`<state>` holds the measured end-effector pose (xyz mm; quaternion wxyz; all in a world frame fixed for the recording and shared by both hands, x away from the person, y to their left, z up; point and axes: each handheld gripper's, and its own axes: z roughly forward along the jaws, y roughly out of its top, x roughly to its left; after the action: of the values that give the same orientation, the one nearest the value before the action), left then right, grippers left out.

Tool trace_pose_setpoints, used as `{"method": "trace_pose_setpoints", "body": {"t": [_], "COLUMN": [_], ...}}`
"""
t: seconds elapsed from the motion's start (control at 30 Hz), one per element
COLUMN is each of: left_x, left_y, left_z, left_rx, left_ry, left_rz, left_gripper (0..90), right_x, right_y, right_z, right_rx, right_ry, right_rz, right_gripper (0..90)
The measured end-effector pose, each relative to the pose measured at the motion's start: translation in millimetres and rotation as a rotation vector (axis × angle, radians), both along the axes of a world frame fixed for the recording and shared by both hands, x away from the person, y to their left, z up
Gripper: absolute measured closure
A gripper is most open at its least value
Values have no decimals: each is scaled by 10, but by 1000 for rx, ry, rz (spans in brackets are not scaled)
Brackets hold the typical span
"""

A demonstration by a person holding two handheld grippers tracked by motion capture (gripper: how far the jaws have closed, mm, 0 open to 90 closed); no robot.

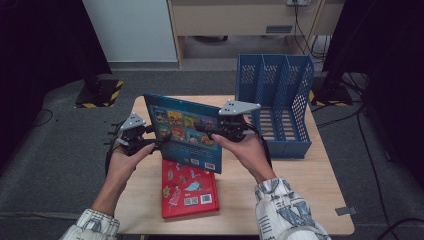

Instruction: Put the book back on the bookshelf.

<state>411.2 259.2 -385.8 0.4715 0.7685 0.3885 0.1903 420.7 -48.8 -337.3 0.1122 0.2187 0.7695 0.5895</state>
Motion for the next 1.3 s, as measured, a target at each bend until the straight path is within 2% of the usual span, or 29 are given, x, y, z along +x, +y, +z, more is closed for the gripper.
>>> {"method": "trace_pose_setpoints", "body": {"t": [0.2,0.43,0.63,0.73,0.8,0.9,1.1,1.3], "left_x": [-5,-13,-10,-12,-25,-73,-177,-233], "left_y": [-4,4,-4,-18,-28,-35,112,362], "left_z": [0,-6,-16,-32,-45,-89,-312,-690], "left_rx": [0,-7,-5,-6,-8,29,100,69], "left_ry": [0,1,-5,-9,-9,-24,-4,63], "left_rz": [-2,-1,-4,4,4,13,82,170], "left_gripper": [291,288,284,248,217,168,98,94], "right_x": [19,30,15,-19,-37,-34,-60,-64], "right_y": [52,71,66,69,68,40,8,-32], "right_z": [-37,-46,-44,-49,-55,-77,-43,-6], "right_rx": [5,46,46,53,56,76,81,84], "right_ry": [4,4,-5,-7,-3,5,-4,-5], "right_rz": [11,24,43,58,43,23,-9,-46], "right_gripper": [666,738,786,826,828,830,832,833]}}
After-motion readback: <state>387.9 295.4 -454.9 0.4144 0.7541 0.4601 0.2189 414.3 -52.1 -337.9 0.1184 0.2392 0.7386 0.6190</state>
